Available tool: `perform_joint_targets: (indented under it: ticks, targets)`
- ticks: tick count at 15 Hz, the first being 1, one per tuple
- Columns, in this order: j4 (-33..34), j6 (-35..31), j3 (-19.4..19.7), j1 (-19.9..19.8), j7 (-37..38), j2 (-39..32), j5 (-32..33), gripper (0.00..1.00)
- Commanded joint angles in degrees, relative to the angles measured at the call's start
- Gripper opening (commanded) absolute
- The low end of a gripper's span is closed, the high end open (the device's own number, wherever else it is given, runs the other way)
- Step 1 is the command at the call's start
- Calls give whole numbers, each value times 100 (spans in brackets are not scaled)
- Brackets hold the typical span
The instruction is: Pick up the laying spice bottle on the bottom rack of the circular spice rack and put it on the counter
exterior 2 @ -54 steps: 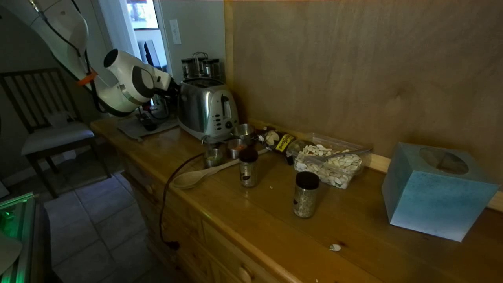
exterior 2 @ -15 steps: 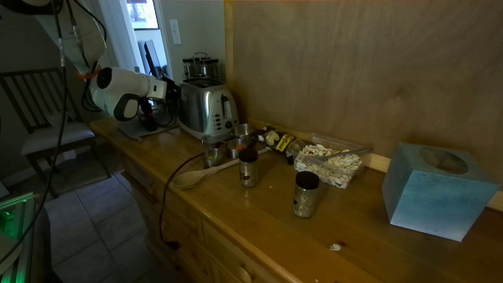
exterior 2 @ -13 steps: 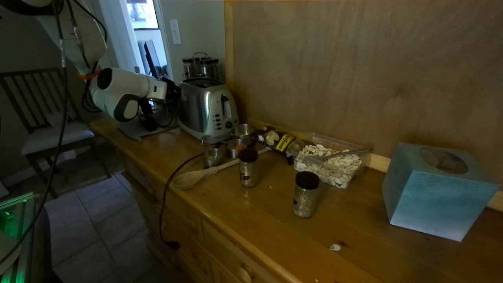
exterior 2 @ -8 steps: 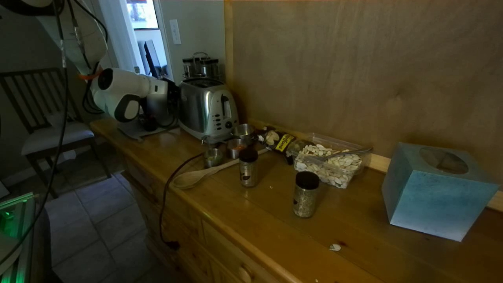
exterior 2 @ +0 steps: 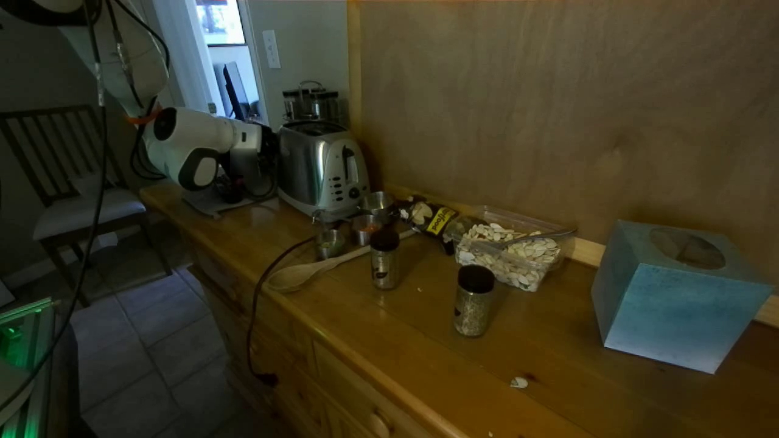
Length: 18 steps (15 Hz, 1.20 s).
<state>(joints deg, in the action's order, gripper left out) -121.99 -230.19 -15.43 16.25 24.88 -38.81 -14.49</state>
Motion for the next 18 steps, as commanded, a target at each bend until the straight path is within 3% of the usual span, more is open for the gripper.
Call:
perform_joint_targets:
  ticks: [1,4,7,9,12,13,14,18]
  targets:
    - [189,-194,-6,38,-266,-199,-226,69]
    - [270,-171,-33,32,-247,-281,-215,73]
    - [420,-185,-28,47,-270,-396,-203,93]
    - [516,-210,-36,48,-260,-457,-208,97]
    - [616,-179,-40,54,-274,-541,-215,84]
    - [634,-159,-40,59,-287,-559,-225,76]
    - [645,-155,-42,60,-293,-573,-224,61]
    - [636,-173,-35,61,-349,-540,-210,33]
